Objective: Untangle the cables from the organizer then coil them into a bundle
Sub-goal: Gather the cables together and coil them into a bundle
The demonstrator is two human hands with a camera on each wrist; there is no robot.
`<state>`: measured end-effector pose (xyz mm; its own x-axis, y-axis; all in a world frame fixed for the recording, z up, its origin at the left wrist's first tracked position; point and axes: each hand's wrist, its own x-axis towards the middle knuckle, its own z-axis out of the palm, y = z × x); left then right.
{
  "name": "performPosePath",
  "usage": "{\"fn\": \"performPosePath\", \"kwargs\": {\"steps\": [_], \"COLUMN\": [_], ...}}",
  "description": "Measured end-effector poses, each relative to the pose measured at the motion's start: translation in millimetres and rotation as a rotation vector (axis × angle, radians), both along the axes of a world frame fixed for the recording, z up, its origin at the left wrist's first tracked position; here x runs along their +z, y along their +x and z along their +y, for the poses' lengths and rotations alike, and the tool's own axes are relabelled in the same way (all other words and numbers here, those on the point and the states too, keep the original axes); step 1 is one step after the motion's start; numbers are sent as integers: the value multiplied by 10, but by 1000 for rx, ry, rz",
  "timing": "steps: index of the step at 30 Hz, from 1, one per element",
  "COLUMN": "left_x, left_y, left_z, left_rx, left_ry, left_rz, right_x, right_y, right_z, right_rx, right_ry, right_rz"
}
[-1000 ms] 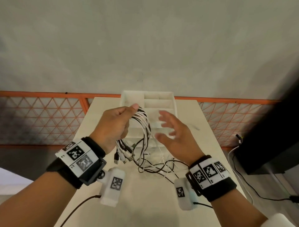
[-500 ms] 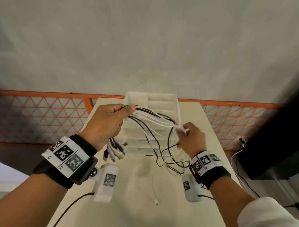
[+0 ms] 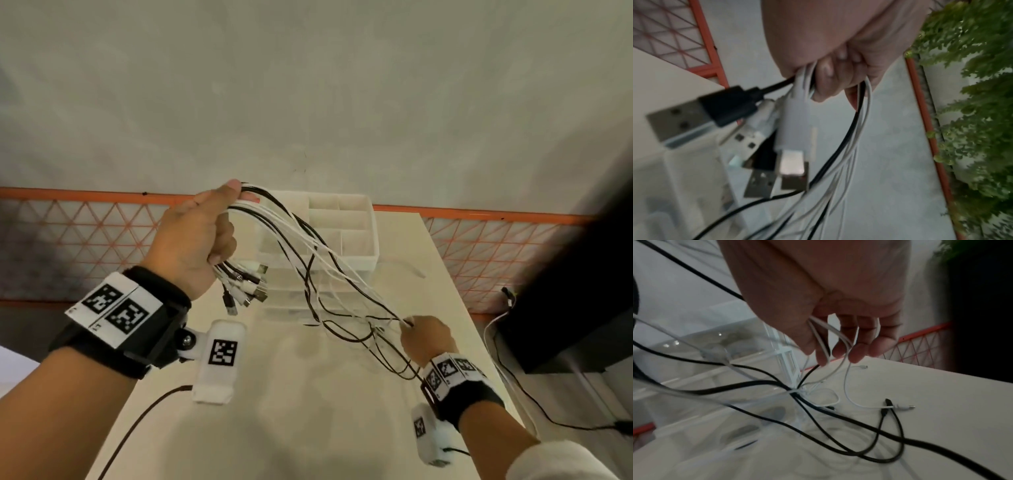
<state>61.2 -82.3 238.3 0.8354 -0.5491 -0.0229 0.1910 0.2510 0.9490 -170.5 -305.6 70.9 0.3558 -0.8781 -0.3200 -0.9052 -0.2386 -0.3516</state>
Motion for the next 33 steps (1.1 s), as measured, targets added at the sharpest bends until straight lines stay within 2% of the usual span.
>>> {"fn": "performPosePath", "kwargs": {"steps": [4, 8, 10, 14, 15, 18, 21, 23, 25, 27, 29, 31, 33], "left_x": [-129, -286, -286, -160, -135, -150, -269, -339, -379, -395, -399, -404, -425], "left_y": [-7, -29, -26, 13, 27, 27, -15, -31, -37, -27, -8, -24, -78], "left_z": [-28, -32, -17, -11, -21, -54, -65, -67, -63, -51, -52, -77, -122], "left_rx": [24, 88, 128, 174, 182, 140, 94, 113, 146, 172, 181, 128, 57], "left_ry": [121, 186, 164, 32, 16, 83, 220, 298, 339, 360, 365, 363, 400], "left_rz": [-41, -29, -23, -12, -10, -78, -140, -139, -136, -141, -140, -142, -185], "right_x": [294, 527, 481, 13, -97, -134, 230, 405, 544, 571, 519, 466, 479], "right_y": [51, 15, -18, -109, -129, -85, 19, 56, 69, 41, 30, 75, 172], "right_z": [-99, -130, -93, -95, -107, -150, -113, -112, -75, -59, -61, -22, 43], "right_rx": [-188, -296, -314, -353, -351, -299, -188, -103, -92, -104, -99, -59, 32], "right_ry": [-55, -235, -242, -2, 78, 141, -22, -165, -244, -316, -296, -210, -212], "right_rz": [-326, -690, -684, -343, -316, -468, -718, -840, -970, -1014, -1023, -1031, -1106]}}
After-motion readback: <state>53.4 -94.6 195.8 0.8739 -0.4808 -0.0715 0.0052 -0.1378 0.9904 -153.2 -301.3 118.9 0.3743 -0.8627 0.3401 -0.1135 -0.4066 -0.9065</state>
